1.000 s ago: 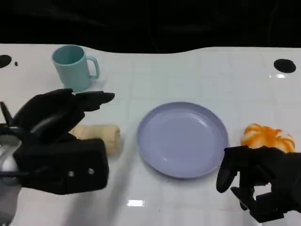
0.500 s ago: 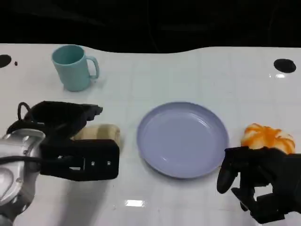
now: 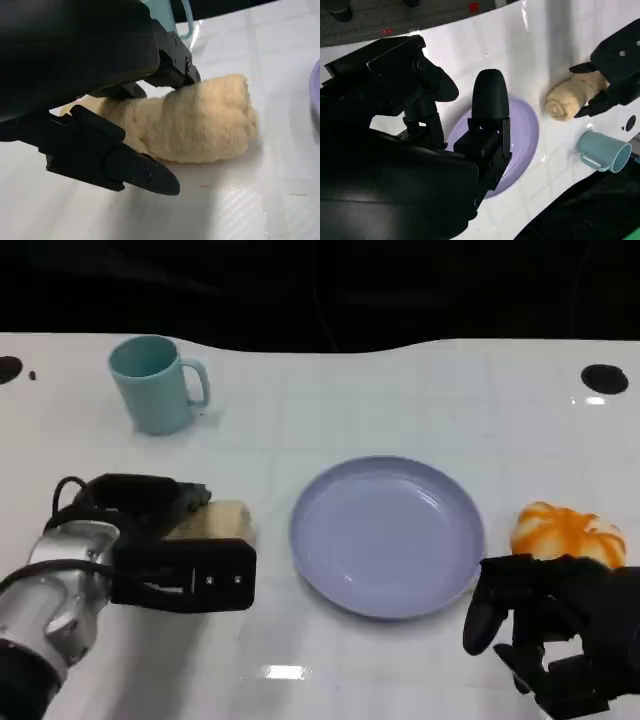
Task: Grasp the towel on the left side of the plate with the left hand and place it into the plate.
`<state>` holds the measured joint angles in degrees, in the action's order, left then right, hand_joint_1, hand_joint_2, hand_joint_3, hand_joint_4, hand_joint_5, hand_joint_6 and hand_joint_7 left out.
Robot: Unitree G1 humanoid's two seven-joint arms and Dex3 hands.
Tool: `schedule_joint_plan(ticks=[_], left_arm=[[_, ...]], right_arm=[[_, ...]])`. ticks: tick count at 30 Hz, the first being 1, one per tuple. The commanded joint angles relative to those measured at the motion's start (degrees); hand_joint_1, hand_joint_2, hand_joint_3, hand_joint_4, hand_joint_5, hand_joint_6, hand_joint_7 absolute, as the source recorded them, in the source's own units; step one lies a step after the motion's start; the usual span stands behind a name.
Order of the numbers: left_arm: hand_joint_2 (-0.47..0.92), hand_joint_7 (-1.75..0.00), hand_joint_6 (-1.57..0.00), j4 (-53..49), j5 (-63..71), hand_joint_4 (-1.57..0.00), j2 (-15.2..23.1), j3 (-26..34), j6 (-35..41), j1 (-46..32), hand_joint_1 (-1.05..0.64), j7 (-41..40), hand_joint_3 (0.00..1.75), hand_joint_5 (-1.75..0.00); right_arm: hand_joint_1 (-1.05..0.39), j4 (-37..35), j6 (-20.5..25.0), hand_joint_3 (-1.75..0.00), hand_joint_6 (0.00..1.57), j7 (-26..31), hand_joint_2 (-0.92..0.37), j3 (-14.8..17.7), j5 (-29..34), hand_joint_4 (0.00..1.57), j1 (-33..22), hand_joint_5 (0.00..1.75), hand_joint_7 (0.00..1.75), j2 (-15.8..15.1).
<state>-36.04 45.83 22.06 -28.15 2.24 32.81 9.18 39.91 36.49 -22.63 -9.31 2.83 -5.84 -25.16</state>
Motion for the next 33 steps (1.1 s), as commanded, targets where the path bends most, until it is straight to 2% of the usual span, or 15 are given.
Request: schedule_joint_plan(ticks=[1, 3, 5, 7, 8, 9, 10, 11, 13, 14, 16, 25, 29, 31, 33], left_arm=[[0.92, -0.06, -0.58, -7.4, -0.4, -0.75, -1.7, -0.8, -1.1, 1.7, -0.40, -3.8, 0.05, -0.30], [0.92, -0.04, -0.71, -9.5, -1.7, -0.65, -2.4, 0.0, -2.3, 2.0, -0.33, -6.1, 0.06, -0.86], [0.92, -0.07, -0.83, -11.1, -2.4, -0.61, -2.5, 0.1, -4.0, 2.3, -0.25, -8.3, 0.09, -1.27], [0.92, -0.11, -0.92, -12.3, -2.5, -0.67, -2.2, -0.2, -6.2, 2.7, -0.23, -10.1, 0.16, -1.39], [0.91, -0.17, -1.04, -12.8, -2.5, -0.79, -1.9, -0.3, -7.4, 2.7, -0.24, -11.2, 0.15, -1.49], [0.92, -0.29, -1.09, -13.3, -2.5, -0.86, -1.7, -0.3, -8.4, 2.8, -0.23, -12.0, 0.13, -1.56], [0.91, -0.57, -1.04, -13.6, -2.5, -0.87, -1.5, -0.3, -9.2, 2.7, -0.22, -12.8, 0.16, -1.64], [0.91, -1.04, -0.91, -13.8, -2.7, -0.90, -1.4, -0.3, -9.9, 2.7, -0.20, -13.4, 0.24, -1.70], [0.91, -1.47, -0.77, -13.9, -3.2, -0.92, -1.1, 0.2, -11.3, 2.4, -0.20, -14.8, 0.34, -1.74], [0.89, -1.60, -0.71, -14.0, -3.5, -0.92, -1.0, 0.4, -12.2, 2.2, -0.20, -15.8, 0.40, -1.74], [0.80, -1.72, -0.65, -13.8, -3.6, -0.92, -0.7, 0.6, -13.5, 2.0, -0.21, -17.6, 0.58, -1.75], [0.60, -1.75, -0.62, -10.3, -5.1, -0.88, 0.5, 2.5, -16.9, 1.0, -0.21, -20.7, 0.94, -1.75], [0.63, -1.75, -0.60, -6.1, -5.2, -0.88, 0.6, 3.2, -16.0, 0.2, -0.22, -20.6, 0.83, -1.75], [0.65, -1.75, -0.58, -2.4, -5.3, -0.88, 0.3, 3.7, -16.8, -0.2, -0.21, -21.5, 0.66, -1.75], [0.66, -1.75, -0.59, 0.7, -5.1, -0.87, 0.0, 3.9, -16.7, -0.6, -0.22, -21.2, 0.64, -1.75]], right_arm=[[0.03, 0.7, 0.4, -1.07, 0.69, -0.3, -0.57, 0.8, -0.3, 0.70, -0.2, 1.67, 1.44, -0.7], [0.03, 0.6, 0.4, -1.07, 0.69, -0.3, -0.56, 0.9, -0.5, 0.71, -0.1, 1.68, 1.44, -0.6], [0.03, 0.6, 0.7, -1.08, 0.69, -0.3, -0.56, 0.9, -0.5, 0.71, -0.1, 1.68, 1.44, -0.6], [0.03, 0.5, 0.7, -1.08, 0.69, -0.2, -0.56, 0.7, -0.3, 0.71, 0.0, 1.67, 1.44, -0.8], [0.02, 0.3, 0.4, -1.08, 0.69, -0.2, -0.56, 0.7, -0.2, 0.71, 0.0, 1.67, 1.44, -0.8], [0.02, 0.2, 0.1, -1.08, 0.69, -0.2, -0.55, 0.7, -0.2, 0.71, 0.0, 1.67, 1.44, -0.8], [0.02, 0.2, 0.2, -1.08, 0.69, -0.2, -0.55, 0.8, -0.3, 0.72, 0.0, 1.67, 1.44, -0.8], [0.02, 0.2, 0.4, -1.09, 0.69, -0.2, -0.55, 0.8, -0.4, 0.72, 0.0, 1.67, 1.44, -0.7], [0.02, 0.2, 0.3, -1.09, 0.69, -0.2, -0.55, 1.0, -0.6, 0.71, -0.1, 1.67, 1.44, -0.5], [0.02, 0.2, 0.4, -1.09, 0.69, -0.1, -0.55, 0.9, -0.6, 0.71, -0.1, 1.67, 1.44, -0.5], [0.02, 0.3, 0.5, -1.09, 0.69, 0.0, -0.55, 0.7, -0.3, 0.71, 0.0, 1.67, 1.44, -0.6], [0.03, 0.5, 1.4, -1.08, 0.69, 0.1, -0.56, 0.4, -0.4, 0.71, 0.4, 1.67, 1.43, -0.3], [0.03, 0.3, 0.7, -1.09, 0.69, 0.1, -0.56, 0.4, -0.4, 0.71, 0.2, 1.68, 1.43, -0.3], [0.03, 0.4, 0.7, -1.09, 0.69, 0.2, -0.55, 0.4, -0.3, 0.71, 0.1, 1.68, 1.43, -0.3], [0.03, 0.4, 0.7, -1.09, 0.70, 0.2, -0.55, 0.5, -0.4, 0.71, 0.1, 1.68, 1.44, -0.2]])
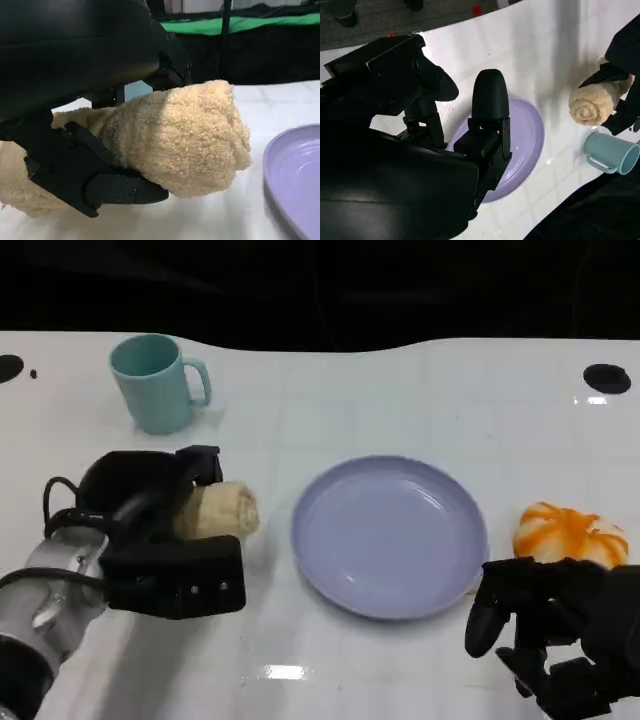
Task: Grasp the towel on the left side of the plate with the left hand and place it into the plate.
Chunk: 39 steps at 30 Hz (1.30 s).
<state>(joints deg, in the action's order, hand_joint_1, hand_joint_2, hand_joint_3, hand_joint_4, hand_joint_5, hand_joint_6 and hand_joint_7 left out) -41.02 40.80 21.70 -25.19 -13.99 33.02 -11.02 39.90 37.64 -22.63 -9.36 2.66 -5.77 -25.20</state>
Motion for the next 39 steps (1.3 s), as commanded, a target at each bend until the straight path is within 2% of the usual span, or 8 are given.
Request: schedule_joint_plan(ticks=[1, 9, 13, 23, 26, 31, 34, 39], left_arm=[[0.66, -1.75, -0.60, 7.6, 0.1, -0.87, 0.2, 1.0, -0.5, -0.9, -0.23, -0.8, 0.64, -1.75], [0.57, -1.75, -0.58, 13.2, -0.1, -0.88, -0.8, 1.4, -0.5, -1.7, -0.27, 0.3, 0.84, -1.75], [0.46, -1.75, -0.63, 20.8, 0.2, -0.92, -5.3, -0.6, 3.5, -1.8, -0.23, 4.9, 0.99, -1.75], [0.49, -1.75, -0.63, 22.4, 1.4, -0.89, -9.3, -3.1, 5.9, -0.9, -0.22, 10.4, 0.95, -1.75], [0.50, -1.52, -0.71, 21.8, 1.8, -0.87, -10.1, -3.8, 5.7, -0.2, -0.22, 11.8, 0.93, -1.75], [0.51, -1.49, -0.72, 21.4, 1.0, -0.87, -10.8, -3.8, 6.1, 0.3, -0.22, 14.4, 0.93, -1.75], [0.76, -0.70, -0.91, 20.8, -0.5, -0.73, -11.7, -4.1, 6.7, 1.1, -0.24, 18.4, 0.32, -1.58], [0.84, -0.53, -0.97, 21.4, -0.5, -0.72, -11.5, -4.6, 6.6, 1.0, -0.25, 20.4, 0.15, -1.56]], right_arm=[[0.03, 0.4, -0.5, -1.09, 0.70, 0.1, -0.55, 0.6, -0.2, 0.71, 0.0, 1.68, 1.43, -0.2], [0.03, 0.1, -1.2, -1.10, 0.69, 0.0, -0.55, 0.6, -0.2, 0.71, -0.1, 1.68, 1.44, -0.4], [0.02, -0.1, -1.4, -1.10, 0.70, 0.3, -0.55, 0.0, 0.4, 0.72, 0.1, 1.68, 1.43, -0.3], [0.01, -0.1, -1.0, -1.09, 0.70, 0.4, -0.56, -0.3, 0.5, 0.72, 0.0, 1.66, 1.41, -0.2], [0.02, 0.0, -0.7, -1.08, 0.70, 0.4, -0.57, -0.3, 0.5, 0.71, 0.0, 1.66, 1.41, -0.1], [0.02, 0.1, -0.8, -1.07, 0.69, 0.4, -0.57, -0.3, 0.6, 0.71, -0.1, 1.67, 1.42, -0.2], [0.02, 0.3, -0.9, -1.06, 0.69, 0.6, -0.57, -0.4, 0.9, 0.71, -0.3, 1.67, 1.41, -0.3], [0.01, 0.4, -0.8, -1.06, 0.70, 0.5, -0.57, -0.3, 0.7, 0.71, -0.3, 1.68, 1.41, -0.2]])
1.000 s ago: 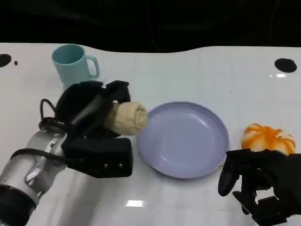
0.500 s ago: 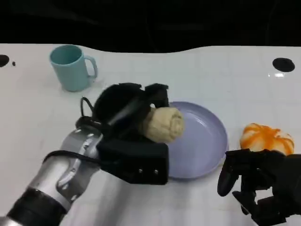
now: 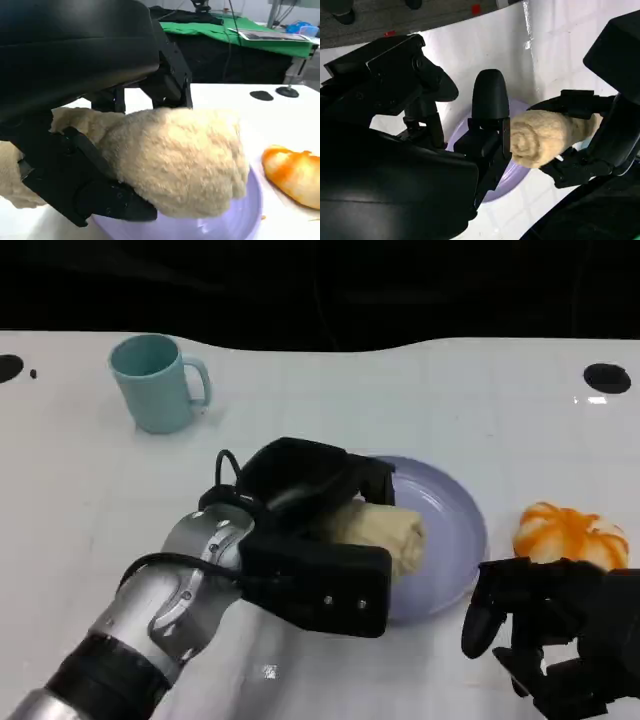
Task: Grasp the towel on the left side of the plate with the left hand and place it into the plate.
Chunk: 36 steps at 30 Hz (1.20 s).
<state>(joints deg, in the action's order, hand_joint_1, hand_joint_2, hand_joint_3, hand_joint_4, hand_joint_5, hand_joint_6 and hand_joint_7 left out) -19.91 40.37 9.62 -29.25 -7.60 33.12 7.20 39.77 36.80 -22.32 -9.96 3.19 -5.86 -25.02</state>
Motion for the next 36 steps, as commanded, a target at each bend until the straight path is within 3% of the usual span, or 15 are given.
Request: schedule_joint_plan(ticks=[1, 4, 7, 12, 20, 23, 25, 26, 29, 36], left_arm=[[0.89, -0.29, -0.68, 0.7, 0.0, -0.57, 0.7, -1.0, 0.1, 0.8, -0.33, 3.2, 0.13, -1.23], [0.92, -0.08, -0.44, 1.2, 0.5, -0.37, 1.0, -1.8, 0.4, 0.8, -0.43, 5.1, 0.12, -0.76], [0.92, -0.01, -0.30, 1.5, 0.9, -0.23, 1.3, -2.1, 0.8, 0.9, -0.52, 6.1, 0.12, -0.51], [0.92, 0.00, -0.17, 2.0, 1.1, -0.09, 2.3, -1.8, -0.2, 0.7, -0.65, 5.7, 0.10, -0.43], [0.92, -0.02, -0.19, 6.4, -1.5, -0.05, 5.3, 0.4, -0.8, -2.1, -0.67, 6.7, 0.10, -0.54], [0.92, -0.12, -0.41, 9.1, -3.9, -0.25, 6.8, 2.7, -1.1, -4.3, -0.52, 7.4, 0.16, -0.66], [0.92, -0.14, -0.46, 10.4, -5.6, -0.29, 7.8, 4.2, -1.9, -5.7, -0.49, 7.5, 0.18, -0.67], [0.92, -0.21, -0.62, 11.3, -6.8, -0.50, 8.8, 5.3, -2.7, -6.9, -0.41, 7.5, 0.20, -0.79], [0.92, -0.19, -0.87, 14.1, -9.9, -0.74, 10.7, 7.8, -3.0, -10.0, -0.33, 8.8, 0.18, -0.83], [0.92, -0.08, -1.02, 26.5, -21.2, -0.66, 9.7, 14.0, 7.1, -18.1, -0.24, 15.2, 0.20, -1.36]], right_arm=[[0.02, 0.6, 0.2, -1.06, 0.70, 0.1, -0.57, 0.4, 0.0, 0.71, -0.3, 1.68, 1.41, -0.4], [0.02, 0.7, 0.3, -1.07, 0.69, -0.1, -0.58, 0.7, -0.4, 0.71, -0.3, 1.68, 1.41, -0.4], [0.02, 0.3, -0.4, -1.07, 0.69, -0.1, -0.57, 0.6, -0.3, 0.71, -0.2, 1.68, 1.42, -0.5], [0.00, 0.0, -0.5, -1.08, 0.69, -0.2, -0.56, 0.4, 0.0, 0.71, 0.1, 1.67, 1.41, -0.8], [0.01, 0.2, -0.2, -1.08, 0.69, -0.2, -0.56, 0.5, -0.3, 0.71, 0.1, 1.69, 1.42, -0.6], [0.01, 0.1, -0.6, -1.07, 0.69, -0.1, -0.56, 0.3, 0.1, 0.71, 0.0, 1.69, 1.42, -0.7], [0.01, 0.0, -0.7, -1.07, 0.69, -0.1, -0.56, 0.5, 0.0, 0.71, 0.0, 1.68, 1.42, -0.7], [0.01, -0.2, -0.9, -1.07, 0.70, -0.2, -0.56, 0.6, -0.1, 0.71, 0.0, 1.68, 1.42, -0.7], [0.02, -0.6, -1.3, -1.07, 0.70, -0.4, -0.57, 0.9, -0.4, 0.72, 0.0, 1.67, 1.42, -0.7], [0.03, -0.6, -0.6, -1.08, 0.69, -0.7, -0.57, 1.4, -0.8, 0.71, 0.0, 1.67, 1.44, -0.7]])
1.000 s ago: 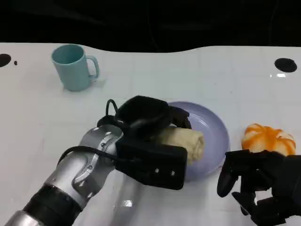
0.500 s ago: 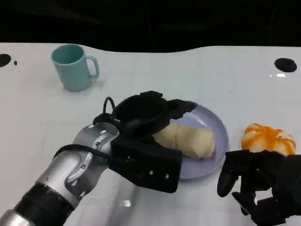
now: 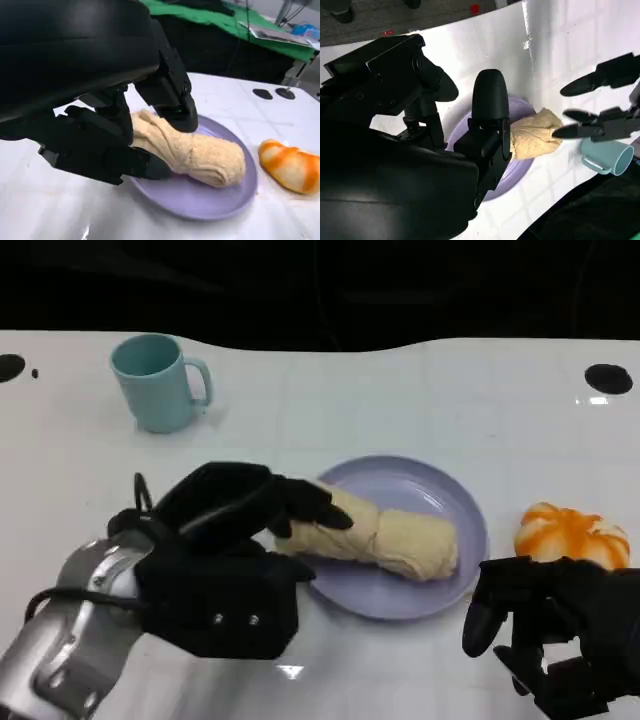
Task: Grasp the towel on the left side of the plate with the left hand and place it into the plate.
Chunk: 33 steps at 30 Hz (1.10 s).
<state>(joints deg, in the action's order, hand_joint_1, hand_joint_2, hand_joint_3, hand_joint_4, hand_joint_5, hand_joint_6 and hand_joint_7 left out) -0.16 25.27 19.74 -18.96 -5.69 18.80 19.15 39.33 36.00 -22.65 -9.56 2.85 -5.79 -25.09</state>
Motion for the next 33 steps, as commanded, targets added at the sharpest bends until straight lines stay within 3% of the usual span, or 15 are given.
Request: schedule_joint_plan(ticks=[1, 4, 5, 7, 8, 10, 14, 17, 22, 28, 33], left_arm=[[0.92, -0.07, -1.03, 8.7, -8.3, -0.65, -0.7, 4.8, 7.3, -4.8, -0.23, 4.1, 0.21, -1.37], [0.92, -0.07, -1.05, 14.1, -15.9, -0.69, -1.8, 8.7, 13.4, -7.9, -0.16, 6.2, 0.27, -1.03], [0.90, -0.08, -1.06, 15.7, -18.6, -0.71, -2.4, 10.0, 15.6, -8.8, -0.12, 6.5, 0.31, -1.00], [0.74, -0.11, -1.08, 18.6, -23.0, -0.72, -3.4, 12.2, 19.7, -10.4, -0.08, 6.7, 0.63, -1.01], [0.62, -0.18, -1.10, 19.8, -24.7, -0.74, -3.8, 13.0, 21.5, -11.1, -0.06, 6.6, 0.90, -1.09], [0.53, -0.27, -1.08, 22.9, -28.5, -0.75, -4.6, 14.9, 26.8, -12.8, -0.05, 6.0, 1.09, -1.14], [0.41, -1.10, -0.88, 32.6, -38.3, -0.79, -6.6, 20.8, 42.3, -18.0, -0.02, 3.8, 1.44, -1.54], [0.41, -1.29, -0.84, 36.9, -43.5, -0.79, -6.9, 23.6, 49.9, -19.6, -0.03, 2.7, 1.48, -1.63], [0.51, -1.44, -0.79, 41.7, -52.3, -0.78, -8.8, 28.1, 61.2, -21.6, -0.08, -0.4, 1.29, -1.71], [0.51, -1.69, -0.76, 39.0, -59.1, -0.86, -10.9, 31.0, 67.1, -21.1, -0.09, -3.0, 1.41, -1.75], [0.50, -1.74, -0.72, 36.2, -61.4, -0.85, -10.6, 31.4, 69.4, -19.7, -0.09, -4.2, 1.44, -1.75]], right_arm=[[0.03, -0.1, 0.3, -1.07, 0.69, -0.4, -0.57, 1.0, -0.5, 0.71, -0.1, 1.68, 1.44, -0.7], [0.02, 0.2, 0.6, -1.07, 0.69, -0.3, -0.57, 0.7, -0.1, 0.71, 0.0, 1.68, 1.44, -0.8], [0.02, 0.2, 0.6, -1.07, 0.69, -0.3, -0.57, 0.6, 0.0, 0.71, 0.1, 1.68, 1.45, -0.9], [0.02, 0.1, 0.6, -1.07, 0.69, -0.3, -0.57, 0.5, 0.0, 0.71, 0.2, 1.68, 1.45, -0.8], [0.02, 0.1, 0.6, -1.08, 0.69, -0.3, -0.57, 0.5, -0.1, 0.71, 0.2, 1.68, 1.45, -0.7], [0.03, 0.0, 0.5, -1.08, 0.69, -0.2, -0.57, 0.5, -0.2, 0.71, 0.2, 1.68, 1.45, -0.6], [0.02, -0.1, 0.6, -1.07, 0.69, 0.0, -0.56, 0.2, 0.3, 0.71, 0.6, 1.68, 1.44, -0.7], [0.02, -0.1, 0.9, -1.08, 0.69, -0.1, -0.56, 0.3, 0.3, 0.71, 0.7, 1.68, 1.44, -0.7], [0.03, -0.2, 1.2, -1.07, 0.68, -0.2, -0.58, 0.9, -0.3, 0.70, 0.7, 1.67, 1.43, -0.7], [0.02, -0.2, 0.9, -1.06, 0.69, -0.3, -0.57, 1.1, 0.0, 0.70, 0.6, 1.66, 1.43, -1.2], [0.02, -0.4, 0.5, -1.08, 0.68, -0.6, -0.57, 1.8, -0.5, 0.70, 0.2, 1.67, 1.44, -1.2]])
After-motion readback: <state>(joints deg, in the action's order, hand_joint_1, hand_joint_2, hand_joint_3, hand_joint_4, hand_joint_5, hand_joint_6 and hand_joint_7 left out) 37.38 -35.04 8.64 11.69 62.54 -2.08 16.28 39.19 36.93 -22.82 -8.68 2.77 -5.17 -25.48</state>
